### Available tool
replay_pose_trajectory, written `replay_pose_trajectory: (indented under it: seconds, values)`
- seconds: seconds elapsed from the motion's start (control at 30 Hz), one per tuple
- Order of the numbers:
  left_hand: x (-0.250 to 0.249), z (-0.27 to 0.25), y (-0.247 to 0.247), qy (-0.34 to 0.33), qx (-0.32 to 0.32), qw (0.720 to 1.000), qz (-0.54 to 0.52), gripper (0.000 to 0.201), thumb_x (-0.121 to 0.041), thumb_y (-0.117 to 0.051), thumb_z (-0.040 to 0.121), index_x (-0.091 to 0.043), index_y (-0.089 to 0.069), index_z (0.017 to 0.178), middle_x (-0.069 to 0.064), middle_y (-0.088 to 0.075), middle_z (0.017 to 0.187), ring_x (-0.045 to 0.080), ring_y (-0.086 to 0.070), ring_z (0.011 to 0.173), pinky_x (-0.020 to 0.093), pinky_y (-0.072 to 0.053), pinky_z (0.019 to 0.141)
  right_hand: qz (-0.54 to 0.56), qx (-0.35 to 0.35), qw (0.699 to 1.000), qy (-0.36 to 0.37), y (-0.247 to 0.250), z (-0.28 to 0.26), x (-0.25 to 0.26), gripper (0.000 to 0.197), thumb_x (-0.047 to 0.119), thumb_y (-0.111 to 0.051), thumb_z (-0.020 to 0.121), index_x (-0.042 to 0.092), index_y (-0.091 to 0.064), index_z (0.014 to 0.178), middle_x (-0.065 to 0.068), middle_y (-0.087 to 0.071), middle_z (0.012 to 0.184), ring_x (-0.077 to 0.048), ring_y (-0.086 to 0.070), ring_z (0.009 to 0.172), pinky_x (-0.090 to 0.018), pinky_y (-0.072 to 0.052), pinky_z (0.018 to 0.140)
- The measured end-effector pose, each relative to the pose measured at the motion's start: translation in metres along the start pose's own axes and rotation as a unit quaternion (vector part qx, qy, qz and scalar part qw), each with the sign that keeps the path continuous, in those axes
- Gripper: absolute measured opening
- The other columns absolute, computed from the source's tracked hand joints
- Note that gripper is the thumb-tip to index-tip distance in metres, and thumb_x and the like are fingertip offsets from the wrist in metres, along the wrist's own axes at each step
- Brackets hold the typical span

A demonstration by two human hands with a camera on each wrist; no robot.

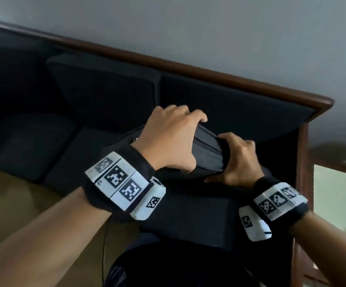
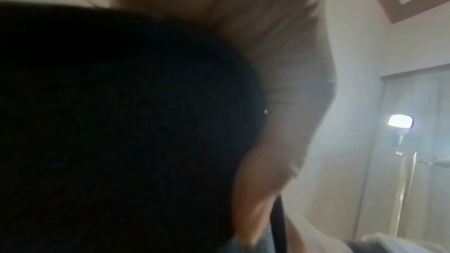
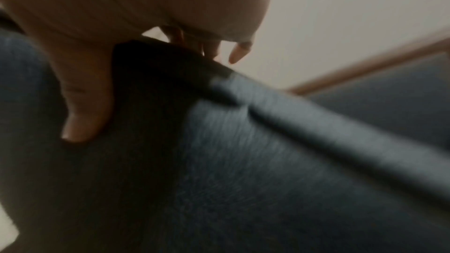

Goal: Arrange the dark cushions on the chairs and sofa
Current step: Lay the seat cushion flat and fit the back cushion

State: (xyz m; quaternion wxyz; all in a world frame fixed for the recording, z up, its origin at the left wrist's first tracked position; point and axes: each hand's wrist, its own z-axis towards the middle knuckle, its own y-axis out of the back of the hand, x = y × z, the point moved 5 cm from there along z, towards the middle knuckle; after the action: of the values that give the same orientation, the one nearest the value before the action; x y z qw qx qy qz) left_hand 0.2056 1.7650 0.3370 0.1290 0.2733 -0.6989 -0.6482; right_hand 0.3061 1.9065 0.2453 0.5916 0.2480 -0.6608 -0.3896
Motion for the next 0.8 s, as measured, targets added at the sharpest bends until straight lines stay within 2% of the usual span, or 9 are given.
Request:
replay_pose_trajectory:
  seconds: [0.13, 0.23, 0.3, 0.37, 0.53, 0.63, 0.7, 0.73, 0.8]
  values:
    - [0.019, 0.017, -0.027, -0.008, 0.028, 0.999, -0.020, 0.096, -0.038, -0.080, 0.051, -0.032, -0.043, 0.140, -0.005, -0.050, 0.123, 0.021, -0.049, 0.114, 0.039, -0.040, 0.095, -0.019, 0.062, 0.994, -0.093, -0.041, 0.014, -0.004, 0.100, 0.053, -0.088, 0.045, 0.024, -0.043, 0.129, 0.004, -0.054, 0.126, -0.020, -0.049, 0.119, -0.039, -0.030, 0.096]
    - [0.031, 0.033, -0.026, -0.008, -0.030, 0.992, -0.126, 0.083, -0.050, -0.074, 0.056, -0.031, -0.051, 0.133, -0.010, -0.057, 0.115, 0.018, -0.055, 0.107, 0.041, -0.045, 0.093, -0.006, 0.054, 0.991, -0.119, -0.040, 0.022, -0.001, 0.108, 0.055, -0.087, 0.049, 0.023, -0.035, 0.139, 0.003, -0.046, 0.138, -0.020, -0.042, 0.128, -0.042, -0.031, 0.099]
    - [0.027, 0.038, -0.022, -0.015, -0.111, 0.964, -0.242, 0.067, -0.058, -0.058, 0.068, -0.026, -0.057, 0.126, -0.008, -0.061, 0.109, 0.015, -0.060, 0.102, 0.043, -0.050, 0.088, 0.009, 0.043, 0.995, -0.093, -0.027, 0.028, 0.014, 0.112, 0.062, -0.084, 0.052, 0.025, -0.031, 0.142, 0.005, -0.043, 0.142, -0.015, -0.040, 0.130, -0.038, -0.029, 0.098]
    - [0.011, 0.036, -0.025, -0.014, -0.166, 0.931, -0.323, 0.059, -0.055, -0.048, 0.079, -0.019, -0.060, 0.124, -0.002, -0.063, 0.111, 0.015, -0.060, 0.103, 0.043, -0.050, 0.090, 0.035, 0.034, 0.997, -0.061, -0.019, 0.030, 0.025, 0.110, 0.065, -0.083, 0.051, 0.027, -0.032, 0.142, 0.008, -0.046, 0.139, -0.011, -0.041, 0.127, -0.035, -0.029, 0.097]
    - [-0.012, 0.030, -0.037, -0.061, -0.139, 0.887, -0.436, 0.051, -0.046, -0.045, 0.092, -0.017, -0.054, 0.132, -0.002, -0.052, 0.130, 0.009, -0.050, 0.119, 0.033, -0.043, 0.102, 0.113, 0.006, 0.989, -0.094, -0.002, 0.007, 0.006, 0.108, 0.063, -0.088, 0.041, 0.038, -0.036, 0.133, 0.014, -0.052, 0.132, -0.008, -0.051, 0.122, -0.049, -0.047, 0.100]
    - [0.025, 0.024, -0.065, -0.067, -0.067, 0.939, -0.330, 0.066, -0.062, -0.035, 0.088, -0.020, -0.050, 0.138, 0.000, -0.048, 0.139, 0.016, -0.048, 0.129, 0.036, -0.037, 0.108, 0.168, -0.006, 0.977, -0.128, 0.014, -0.022, -0.018, 0.108, 0.056, -0.093, 0.039, 0.046, -0.037, 0.131, 0.010, -0.056, 0.131, -0.008, -0.055, 0.123, -0.049, -0.048, 0.101]
    - [0.062, 0.015, -0.089, -0.035, -0.021, 0.974, -0.221, 0.075, -0.070, -0.024, 0.085, -0.025, -0.046, 0.141, 0.000, -0.048, 0.141, 0.021, -0.046, 0.131, 0.039, -0.033, 0.109, 0.185, -0.014, 0.969, -0.164, 0.024, -0.042, -0.032, 0.109, 0.063, -0.091, 0.031, 0.057, -0.035, 0.124, 0.007, -0.058, 0.129, -0.011, -0.056, 0.121, -0.049, -0.047, 0.102]
    - [0.079, 0.011, -0.098, -0.012, -0.010, 0.982, -0.191, 0.078, -0.072, -0.020, 0.084, -0.026, -0.044, 0.142, 0.000, -0.049, 0.142, 0.022, -0.045, 0.132, 0.040, -0.029, 0.109, 0.192, -0.022, 0.963, -0.189, 0.029, -0.049, -0.037, 0.113, 0.068, -0.088, 0.024, 0.057, -0.036, 0.124, 0.005, -0.059, 0.129, -0.015, -0.056, 0.122, -0.050, -0.046, 0.103]
    - [0.099, 0.007, -0.111, 0.028, -0.012, 0.986, -0.161, 0.079, -0.073, -0.017, 0.083, -0.027, -0.045, 0.141, 0.000, -0.052, 0.141, 0.023, -0.044, 0.132, 0.042, -0.027, 0.108, 0.166, -0.040, 0.960, -0.220, 0.039, -0.058, -0.045, 0.129, 0.074, -0.084, 0.017, 0.040, -0.039, 0.134, -0.001, -0.057, 0.132, -0.020, -0.054, 0.124, -0.050, -0.044, 0.105]
